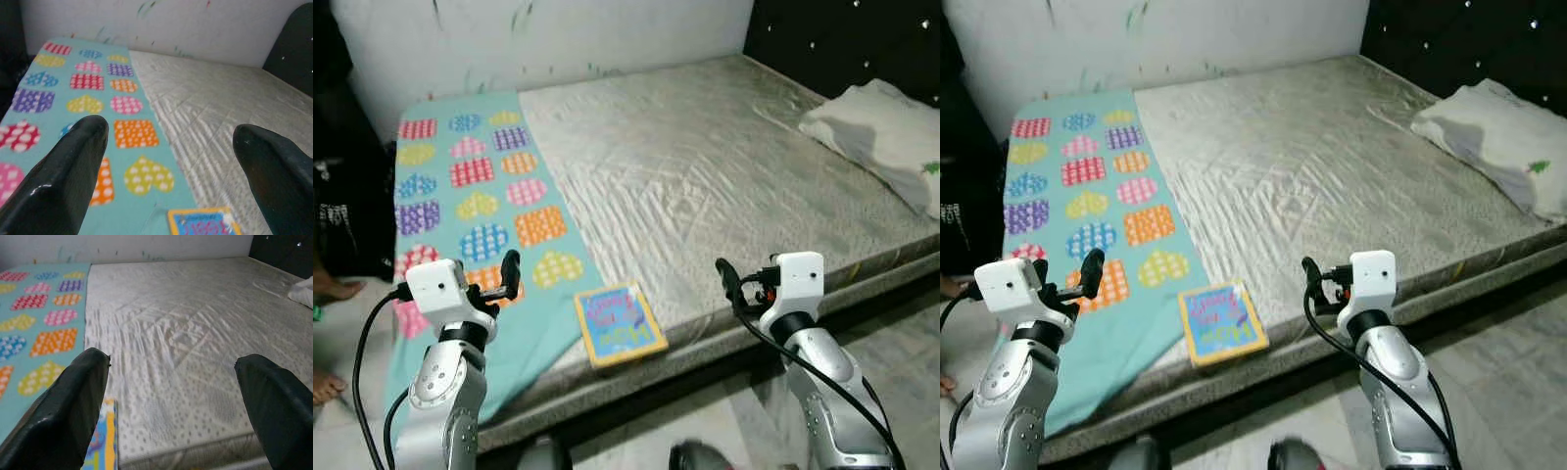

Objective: Clean up the room

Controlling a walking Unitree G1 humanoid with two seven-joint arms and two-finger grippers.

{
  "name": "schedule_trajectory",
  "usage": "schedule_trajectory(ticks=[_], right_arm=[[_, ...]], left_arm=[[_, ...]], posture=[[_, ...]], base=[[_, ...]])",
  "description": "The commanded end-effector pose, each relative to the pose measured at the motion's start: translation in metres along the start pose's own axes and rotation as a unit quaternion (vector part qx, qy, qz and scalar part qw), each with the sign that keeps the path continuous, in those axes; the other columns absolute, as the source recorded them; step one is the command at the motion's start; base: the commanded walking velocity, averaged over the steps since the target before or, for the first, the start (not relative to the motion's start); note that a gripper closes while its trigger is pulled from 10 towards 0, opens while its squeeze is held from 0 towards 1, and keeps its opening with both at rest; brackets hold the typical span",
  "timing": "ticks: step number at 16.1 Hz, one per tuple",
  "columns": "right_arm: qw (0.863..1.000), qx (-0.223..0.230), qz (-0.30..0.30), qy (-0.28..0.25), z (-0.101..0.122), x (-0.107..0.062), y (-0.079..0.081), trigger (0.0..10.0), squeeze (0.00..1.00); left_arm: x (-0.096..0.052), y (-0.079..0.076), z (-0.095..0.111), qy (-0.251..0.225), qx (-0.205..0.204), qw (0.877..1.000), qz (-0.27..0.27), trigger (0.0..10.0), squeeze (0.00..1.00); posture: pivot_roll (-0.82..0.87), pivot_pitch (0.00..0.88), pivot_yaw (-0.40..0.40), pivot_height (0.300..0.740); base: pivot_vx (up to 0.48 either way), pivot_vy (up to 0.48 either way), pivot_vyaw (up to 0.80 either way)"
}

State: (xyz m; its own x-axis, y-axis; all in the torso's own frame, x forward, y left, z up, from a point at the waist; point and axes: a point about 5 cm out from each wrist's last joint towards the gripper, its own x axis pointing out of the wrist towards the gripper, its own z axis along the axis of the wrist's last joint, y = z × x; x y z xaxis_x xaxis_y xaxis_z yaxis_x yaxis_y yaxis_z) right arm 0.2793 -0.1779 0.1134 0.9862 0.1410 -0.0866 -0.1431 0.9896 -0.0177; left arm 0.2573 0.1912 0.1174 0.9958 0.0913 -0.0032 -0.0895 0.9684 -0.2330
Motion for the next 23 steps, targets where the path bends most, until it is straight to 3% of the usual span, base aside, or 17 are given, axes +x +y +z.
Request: schedule_trajectory(ticks=[1,6,15,18,23], right_arm=[[1.0,-0.003,0.007,0.002,-0.0005,0.0007,0.0012,10.0,0.0],[1.0,-0.013,0.011,-0.003,0.0027,0.0059,-0.0025,10.0,0.0],[0.999,-0.041,0.02,-0.01,0.0044,0.0068,-0.0044,10.0,0.0],[0.999,-0.034,0.022,-0.012,0.0041,0.0056,-0.0028,10.0,0.0],[0.998,-0.04,0.037,-0.016,0.0026,0.003,0.0013,10.0,0.0]], left_arm=[[-0.001,0.0039,0.0028,-0.003,0.005,1.0,0.008,10.0,0.0],[-0.0019,0.0047,0.0038,-0.007,-0.004,1.0,0.01,10.0,0.0],[-0.0033,0.0035,0.003,-0.002,-0.011,1.0,0.005,10.0,0.0],[-0.0024,0.0043,0.0006,0.005,-0.009,1.0,0.01,10.0,0.0],[-0.0017,0.0027,0.0017,0.001,-0.011,1.0,0.001,10.0,0.0]], posture=[[-0.16,0.061,0.036,0.623],[-0.16,0.061,0.036,0.623],[-0.16,0.072,0.033,0.623],[-0.16,0.073,0.033,0.623],[-0.16,0.074,0.031,0.623]], base=[[0.0,0.0,0.0],[0.0,0.0,0.0],[0.232,0.0,0.0],[0.0,0.0,0.8],[0.0,0.0,0.12]])
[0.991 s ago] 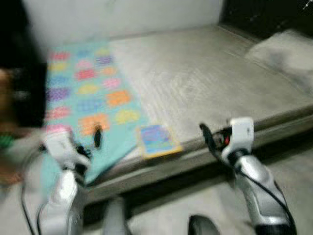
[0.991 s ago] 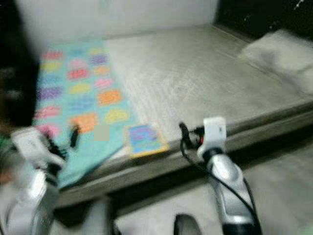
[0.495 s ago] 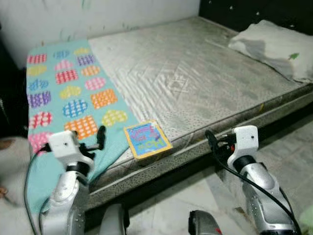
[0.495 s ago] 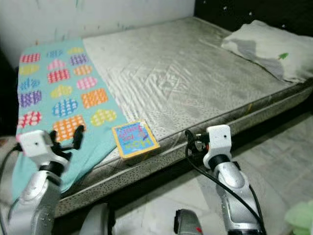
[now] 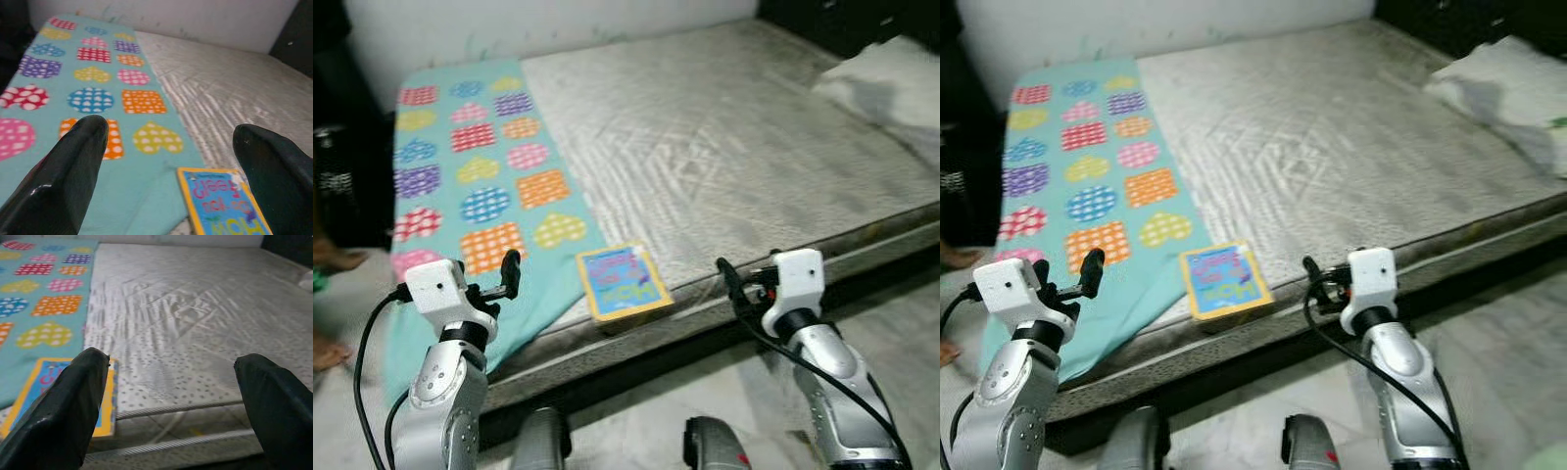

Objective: Clean up the room

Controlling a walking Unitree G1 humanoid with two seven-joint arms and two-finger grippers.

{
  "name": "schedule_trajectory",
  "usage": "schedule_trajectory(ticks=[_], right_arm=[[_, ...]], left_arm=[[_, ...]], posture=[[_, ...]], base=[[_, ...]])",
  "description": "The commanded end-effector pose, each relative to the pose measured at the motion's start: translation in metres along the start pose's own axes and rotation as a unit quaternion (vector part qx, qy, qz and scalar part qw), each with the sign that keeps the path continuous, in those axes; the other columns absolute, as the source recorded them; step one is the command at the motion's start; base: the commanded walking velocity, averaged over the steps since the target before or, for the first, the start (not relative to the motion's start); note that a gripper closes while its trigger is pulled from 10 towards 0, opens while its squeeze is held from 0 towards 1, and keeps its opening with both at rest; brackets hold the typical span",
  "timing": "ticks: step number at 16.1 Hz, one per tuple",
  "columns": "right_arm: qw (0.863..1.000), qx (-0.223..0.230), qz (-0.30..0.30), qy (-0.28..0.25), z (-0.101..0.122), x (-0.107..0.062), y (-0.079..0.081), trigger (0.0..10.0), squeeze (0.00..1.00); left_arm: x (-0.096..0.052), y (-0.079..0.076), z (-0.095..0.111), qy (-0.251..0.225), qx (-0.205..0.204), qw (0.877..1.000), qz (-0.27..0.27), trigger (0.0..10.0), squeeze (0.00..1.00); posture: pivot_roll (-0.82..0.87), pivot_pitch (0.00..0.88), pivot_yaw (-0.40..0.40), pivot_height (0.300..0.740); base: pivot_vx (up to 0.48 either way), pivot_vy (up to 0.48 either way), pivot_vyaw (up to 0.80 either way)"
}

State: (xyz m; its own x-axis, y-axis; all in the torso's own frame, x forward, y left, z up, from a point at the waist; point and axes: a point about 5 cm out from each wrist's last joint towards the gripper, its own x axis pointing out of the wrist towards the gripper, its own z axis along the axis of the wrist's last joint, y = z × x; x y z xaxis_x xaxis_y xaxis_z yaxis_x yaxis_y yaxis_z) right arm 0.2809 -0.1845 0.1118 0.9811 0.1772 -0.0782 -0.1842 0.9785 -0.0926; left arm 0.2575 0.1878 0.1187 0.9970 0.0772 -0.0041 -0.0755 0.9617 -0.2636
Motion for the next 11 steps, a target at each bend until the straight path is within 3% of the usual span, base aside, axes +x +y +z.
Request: schedule_trajectory(ticks=[1,3,11], right_arm=[[1.0,-0.003,0.021,-0.013,0.0053,0.0025,0.0088,10.0,0.0],[1.0,0.0,0.019,-0.009,0.0044,0.0031,0.0084,10.0,0.0],[1.0,0.0,0.018,-0.005,0.0028,0.0053,0.0065,10.0,0.0]], left_arm=[[-0.0018,0.0047,0.0023,-0.004,0.005,1.0,0.001,10.0,0.0],[-0.0017,0.004,0.0026,-0.005,0.003,1.0,0.0,10.0,0.0],[-0.0019,0.0017,0.0026,-0.006,0.002,1.0,-0.004,10.0,0.0]], posture=[[-0.16,0.074,0.031,0.623],[-0.16,0.074,0.03,0.623],[-0.16,0.067,0.026,0.623]], base=[[0.0,0.0,0.76],[0.131,0.0,0.66],[0.302,0.0,0.0]])
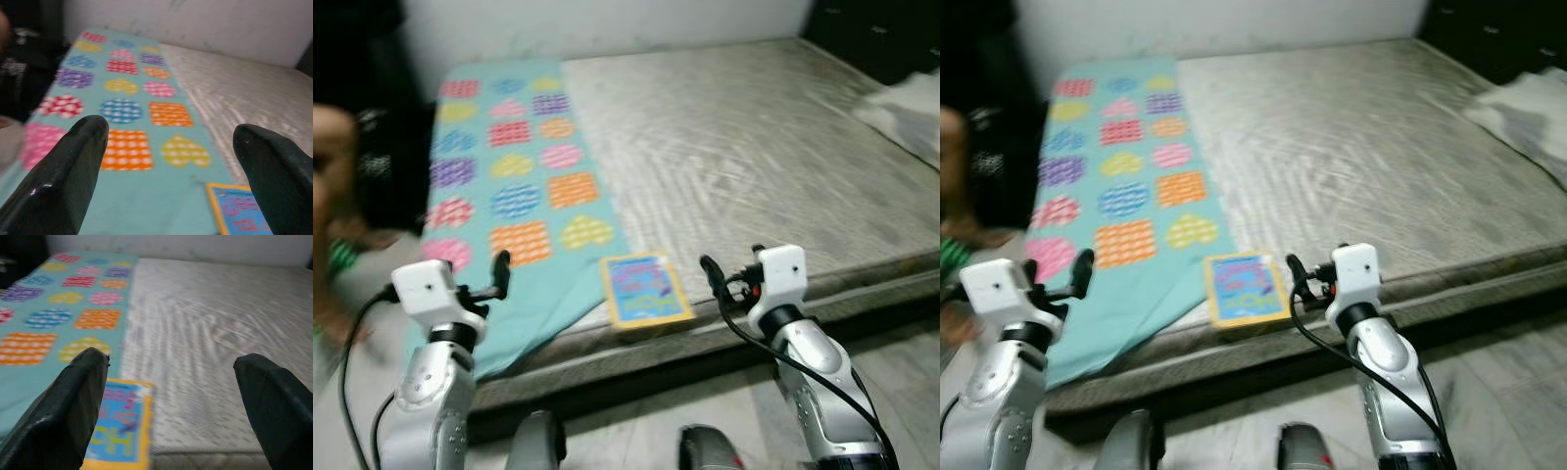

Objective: Clean up the room

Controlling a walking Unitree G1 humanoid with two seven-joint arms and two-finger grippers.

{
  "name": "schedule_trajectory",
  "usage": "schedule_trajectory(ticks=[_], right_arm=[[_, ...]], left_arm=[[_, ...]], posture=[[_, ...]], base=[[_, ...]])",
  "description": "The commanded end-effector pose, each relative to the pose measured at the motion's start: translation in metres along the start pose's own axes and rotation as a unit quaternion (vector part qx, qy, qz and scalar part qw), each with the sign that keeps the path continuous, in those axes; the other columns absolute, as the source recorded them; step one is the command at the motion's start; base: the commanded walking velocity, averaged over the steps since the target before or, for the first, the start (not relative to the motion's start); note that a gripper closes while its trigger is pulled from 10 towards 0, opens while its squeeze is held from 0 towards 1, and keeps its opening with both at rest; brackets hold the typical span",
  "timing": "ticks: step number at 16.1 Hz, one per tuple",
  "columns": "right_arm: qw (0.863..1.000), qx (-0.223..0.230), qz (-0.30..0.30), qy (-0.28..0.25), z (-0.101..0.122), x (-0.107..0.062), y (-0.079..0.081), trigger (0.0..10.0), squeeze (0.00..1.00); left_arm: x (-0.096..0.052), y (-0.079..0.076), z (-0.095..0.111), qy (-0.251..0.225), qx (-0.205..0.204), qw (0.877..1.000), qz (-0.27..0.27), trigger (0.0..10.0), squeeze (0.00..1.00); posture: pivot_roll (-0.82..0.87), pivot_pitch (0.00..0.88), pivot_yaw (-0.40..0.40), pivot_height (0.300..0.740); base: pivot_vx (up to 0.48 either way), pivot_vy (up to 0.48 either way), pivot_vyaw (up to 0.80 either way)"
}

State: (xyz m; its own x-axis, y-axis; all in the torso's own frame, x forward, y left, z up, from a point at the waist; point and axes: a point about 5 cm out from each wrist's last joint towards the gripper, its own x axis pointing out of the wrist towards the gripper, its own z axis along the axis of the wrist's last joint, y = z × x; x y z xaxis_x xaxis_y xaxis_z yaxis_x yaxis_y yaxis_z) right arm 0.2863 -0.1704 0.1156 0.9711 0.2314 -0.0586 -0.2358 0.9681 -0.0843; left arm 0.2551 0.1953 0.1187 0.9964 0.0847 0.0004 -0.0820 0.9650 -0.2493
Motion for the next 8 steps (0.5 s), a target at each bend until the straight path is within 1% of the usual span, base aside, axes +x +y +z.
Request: schedule_trajectory(ticks=[1,3,5,7,8], right_arm=[[1.0,-0.001,-0.01,0.007,-0.0028,-0.0023,-0.0065,10.0,0.0],[1.0,0.01,-0.015,0.012,-0.004,-0.0016,-0.0078,10.0,0.0],[1.0,0.013,-0.016,0.013,-0.0044,-0.0015,-0.0078,10.0,0.0],[1.0,0.012,-0.019,0.013,-0.005,-0.0025,-0.0083,10.0,0.0],[1.0,0.013,-0.02,0.013,-0.0053,-0.0028,-0.0086,10.0,0.0]], left_arm=[[-0.0003,-0.0059,0.0005,-0.003,-0.006,1.0,-0.007,10.0,0.0],[-0.0004,-0.0061,0.0002,-0.002,-0.007,1.0,-0.007,10.0,0.0],[-0.0004,-0.0058,-0.0004,0.002,-0.007,1.0,-0.007,10.0,0.0],[-0.0002,-0.0053,-0.0014,0.007,-0.009,1.0,-0.004,10.0,0.0],[-0.0002,-0.0054,-0.0014,0.007,-0.008,1.0,-0.004,10.0,0.0]], posture=[[-0.16,0.067,0.024,0.623],[-0.16,0.067,0.024,0.623],[-0.15,0.07,0.027,0.623],[-0.15,0.07,0.027,0.623],[-0.15,0.07,0.027,0.623]], base=[[0.311,0.0,0.0],[0.302,0.0,0.0],[0.272,0.0,-0.59],[0.0,0.0,-0.69],[0.0,0.0,0.0]])
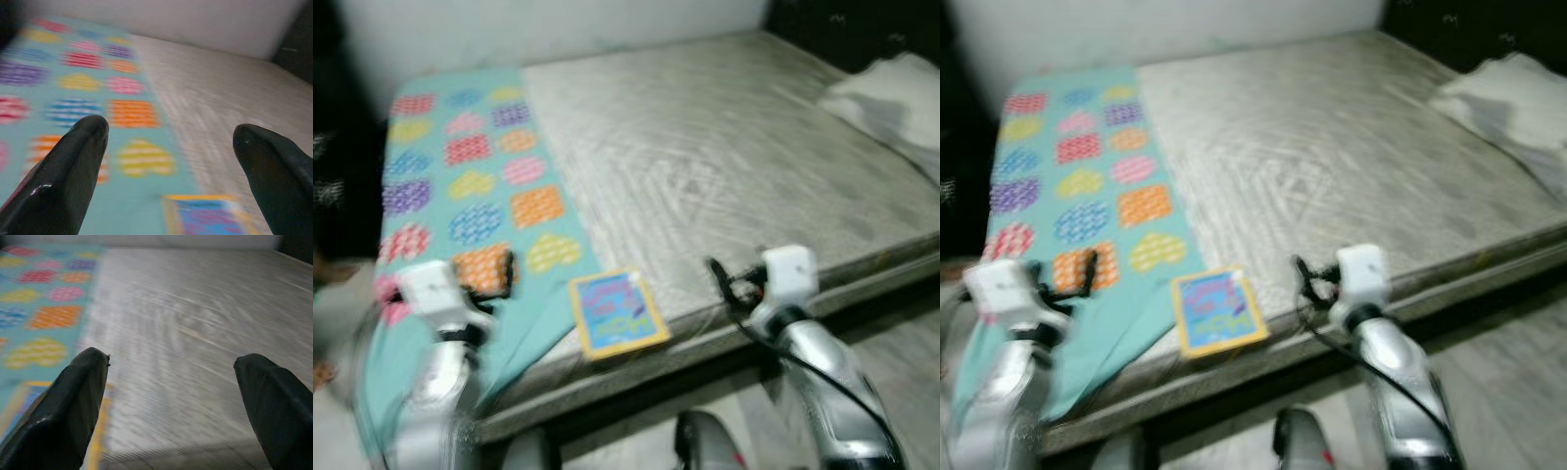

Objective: Clean up the room

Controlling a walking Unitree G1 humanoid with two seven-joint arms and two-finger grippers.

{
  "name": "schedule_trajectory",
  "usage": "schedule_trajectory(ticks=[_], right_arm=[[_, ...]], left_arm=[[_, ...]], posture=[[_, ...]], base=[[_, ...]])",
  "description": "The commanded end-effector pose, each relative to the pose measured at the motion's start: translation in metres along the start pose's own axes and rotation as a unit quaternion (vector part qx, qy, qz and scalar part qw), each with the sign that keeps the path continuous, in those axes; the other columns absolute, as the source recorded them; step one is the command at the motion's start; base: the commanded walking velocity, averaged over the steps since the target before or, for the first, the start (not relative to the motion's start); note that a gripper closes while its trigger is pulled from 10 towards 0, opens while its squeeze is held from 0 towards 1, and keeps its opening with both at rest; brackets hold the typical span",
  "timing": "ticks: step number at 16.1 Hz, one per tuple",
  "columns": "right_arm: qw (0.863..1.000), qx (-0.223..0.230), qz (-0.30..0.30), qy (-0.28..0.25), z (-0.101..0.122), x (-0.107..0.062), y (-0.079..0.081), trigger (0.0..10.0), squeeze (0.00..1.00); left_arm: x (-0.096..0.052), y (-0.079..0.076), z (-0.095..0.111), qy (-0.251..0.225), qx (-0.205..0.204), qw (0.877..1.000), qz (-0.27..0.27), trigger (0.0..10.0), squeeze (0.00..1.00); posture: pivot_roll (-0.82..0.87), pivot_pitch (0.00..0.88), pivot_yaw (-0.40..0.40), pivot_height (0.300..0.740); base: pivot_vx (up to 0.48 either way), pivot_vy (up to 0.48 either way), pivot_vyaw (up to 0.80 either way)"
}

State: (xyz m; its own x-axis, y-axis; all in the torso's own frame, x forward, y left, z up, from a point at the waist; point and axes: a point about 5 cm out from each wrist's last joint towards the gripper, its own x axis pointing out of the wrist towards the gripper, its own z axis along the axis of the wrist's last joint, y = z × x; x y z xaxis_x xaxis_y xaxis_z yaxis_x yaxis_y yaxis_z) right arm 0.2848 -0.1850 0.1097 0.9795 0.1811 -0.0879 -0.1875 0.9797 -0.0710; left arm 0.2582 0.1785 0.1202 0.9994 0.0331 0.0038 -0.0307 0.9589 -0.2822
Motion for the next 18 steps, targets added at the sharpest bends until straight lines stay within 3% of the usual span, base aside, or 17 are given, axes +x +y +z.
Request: schedule_trajectory(ticks=[1,10,16,18], right_arm=[[1.0,0.004,0.004,-0.003,0.002,0.0014,0.0047,10.0,0.0],[1.0,-0.001,0.01,-0.002,0.001,-0.0001,0.0076,10.0,0.0],[1.0,-0.003,0.015,0.001,0.0004,-0.0005,0.0076,10.0,0.0],[1.0,-0.003,0.018,0.001,0.0006,0.0005,0.0078,10.0,0.0]], left_arm=[[-0.0024,0.0104,0.0023,-0.001,0.009,1.0,0.016,10.0,0.0],[-0.0016,0.0116,0.0015,0.008,0.008,1.0,0.021,10.0,0.0],[-0.0021,0.0118,0.0028,0.005,0.005,1.0,0.027,10.0,0.0],[-0.0022,0.0119,0.003,0.005,0.004,1.0,0.028,10.0,0.0]], posture=[[-0.15,0.07,0.027,0.623],[-0.15,0.083,0.029,0.623],[-0.16,0.095,0.027,0.543],[-0.16,0.095,0.027,0.538]], base=[[0.0,0.0,0.0],[0.062,0.0,0.0],[0.0,0.0,0.0],[0.0,0.0,0.0]])
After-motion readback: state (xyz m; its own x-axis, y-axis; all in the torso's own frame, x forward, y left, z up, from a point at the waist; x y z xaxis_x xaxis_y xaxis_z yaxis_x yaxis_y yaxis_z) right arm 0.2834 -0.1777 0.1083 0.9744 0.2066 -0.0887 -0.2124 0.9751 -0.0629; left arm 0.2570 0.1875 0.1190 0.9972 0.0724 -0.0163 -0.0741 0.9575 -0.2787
